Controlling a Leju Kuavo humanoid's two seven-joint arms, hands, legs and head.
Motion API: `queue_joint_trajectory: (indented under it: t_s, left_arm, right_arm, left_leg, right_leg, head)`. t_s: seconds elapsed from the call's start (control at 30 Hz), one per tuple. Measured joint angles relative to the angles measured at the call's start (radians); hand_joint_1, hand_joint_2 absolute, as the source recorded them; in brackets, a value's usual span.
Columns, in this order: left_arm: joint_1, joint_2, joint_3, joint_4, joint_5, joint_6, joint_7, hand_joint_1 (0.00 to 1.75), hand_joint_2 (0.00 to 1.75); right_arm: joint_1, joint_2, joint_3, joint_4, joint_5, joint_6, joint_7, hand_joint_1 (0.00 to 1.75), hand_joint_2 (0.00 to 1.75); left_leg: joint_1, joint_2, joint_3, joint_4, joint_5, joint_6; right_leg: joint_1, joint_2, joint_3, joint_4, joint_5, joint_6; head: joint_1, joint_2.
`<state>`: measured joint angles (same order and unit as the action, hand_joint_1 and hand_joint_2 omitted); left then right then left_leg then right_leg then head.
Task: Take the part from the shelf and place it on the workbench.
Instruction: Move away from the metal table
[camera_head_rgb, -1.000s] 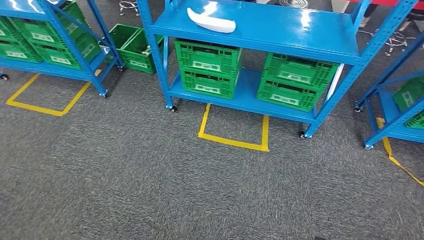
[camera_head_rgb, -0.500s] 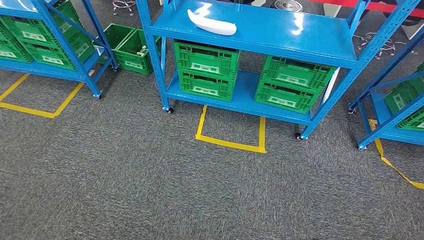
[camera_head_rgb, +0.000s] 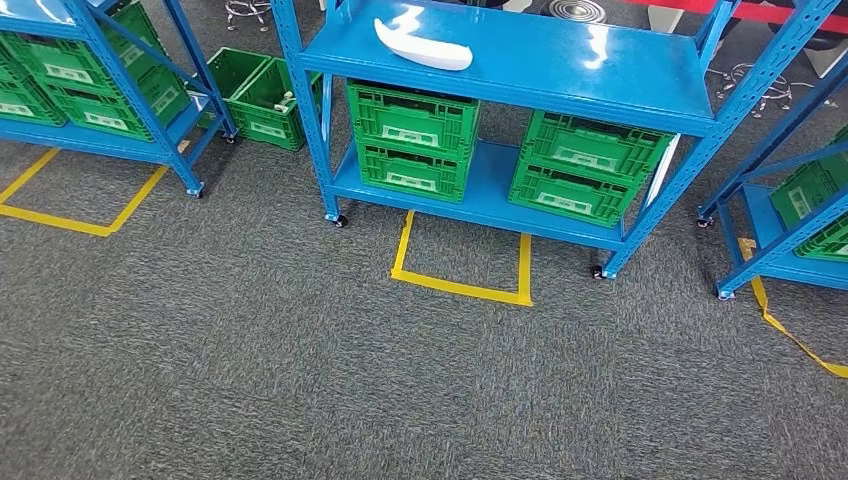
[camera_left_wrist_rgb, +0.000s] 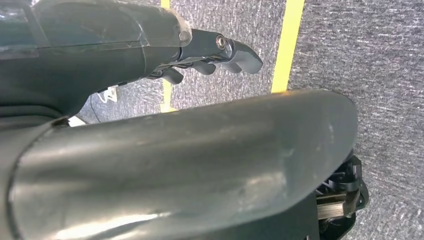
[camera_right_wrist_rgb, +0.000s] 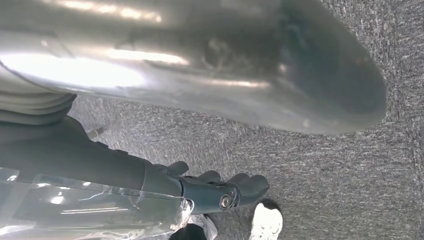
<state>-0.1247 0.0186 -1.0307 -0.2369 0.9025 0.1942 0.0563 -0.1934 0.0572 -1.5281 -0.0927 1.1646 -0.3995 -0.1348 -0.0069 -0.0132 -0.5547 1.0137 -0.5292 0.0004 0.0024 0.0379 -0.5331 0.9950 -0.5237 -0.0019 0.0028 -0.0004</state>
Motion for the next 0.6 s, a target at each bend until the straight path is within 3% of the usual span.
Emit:
queue_joint_trajectory:
  t_s: [0.2,0.3,0.4,0.43,0.47,0.5,0.53,0.6]
  left_arm:
    - [0.0,0.001,0.0,0.0,0.001,0.0,0.0,0.0,0.0]
    - [-0.001,-0.001,0.0,0.0,0.001,0.0,-0.002,0.0,0.0]
    - [-0.001,-0.002,0.0,0.0,0.001,0.0,-0.004,0.0,0.0]
    - [-0.001,-0.003,0.0,0.0,0.001,0.0,-0.004,0.0,0.0]
    - [-0.001,-0.003,0.0,0.0,0.001,0.0,-0.004,0.0,0.0]
    - [-0.001,-0.004,0.0,0.0,0.001,0.0,-0.004,0.0,0.0]
    - [-0.001,-0.005,0.0,0.0,0.001,0.0,-0.004,0.0,0.0]
    - [-0.001,-0.006,0.0,0.0,0.001,0.0,-0.004,0.0,0.0]
  right_arm:
    - [0.0,0.0,0.0,0.0,0.001,0.0,0.001,0.0,0.0]
    - [0.0,-0.001,0.0,0.0,0.001,-0.001,0.001,0.0,0.0]
    - [-0.001,-0.002,0.0,0.0,0.0,-0.001,0.001,0.0,0.0]
    - [0.0,-0.002,0.0,0.0,0.0,-0.001,0.001,0.0,0.0]
    - [0.002,-0.002,0.0,0.0,-0.001,-0.001,0.001,0.0,0.0]
    - [0.003,-0.003,0.0,0.0,-0.001,-0.001,0.001,0.0,0.0]
    - [0.004,-0.003,0.0,0.0,-0.002,-0.001,0.001,0.0,0.0]
    - [0.002,-0.004,0.0,0.0,-0.002,-0.001,0.001,0.0,0.0]
  left_leg:
    - [-0.006,-0.001,0.001,0.0,-0.001,0.009]
    - [0.0,0.008,0.012,-0.018,0.007,0.023]
    - [0.004,0.027,0.022,-0.03,0.008,0.03]
    - [0.004,0.034,0.024,-0.029,0.006,0.03]
    - [0.005,0.042,0.026,-0.029,0.004,0.028]
    - [0.005,0.049,0.029,-0.029,0.001,0.026]
    - [0.006,0.058,0.035,-0.029,-0.004,0.023]
    - [0.004,0.077,0.048,-0.028,-0.015,0.013]
  right_leg:
    - [-0.007,0.001,0.0,-0.002,0.0,0.01]
    - [-0.007,-0.004,-0.008,0.019,-0.016,0.021]
    - [-0.01,-0.025,-0.088,0.185,-0.099,0.03]
    - [-0.012,-0.028,-0.12,0.244,-0.119,0.033]
    - [-0.013,-0.031,-0.139,0.274,-0.119,0.034]
    - [-0.014,-0.035,-0.14,0.266,-0.098,0.036]
    - [-0.014,-0.043,-0.122,0.22,-0.06,0.035]
    - [-0.011,-0.082,-0.062,0.085,0.009,0.033]
  head:
    - [-0.002,0.0]
    - [0.0,0.0]
    - [0.016,0.0]
    - [0.02,0.0]
    - [0.024,0.0]
    - [0.028,0.0]
    - [0.033,0.0]
    - [0.043,0.0]
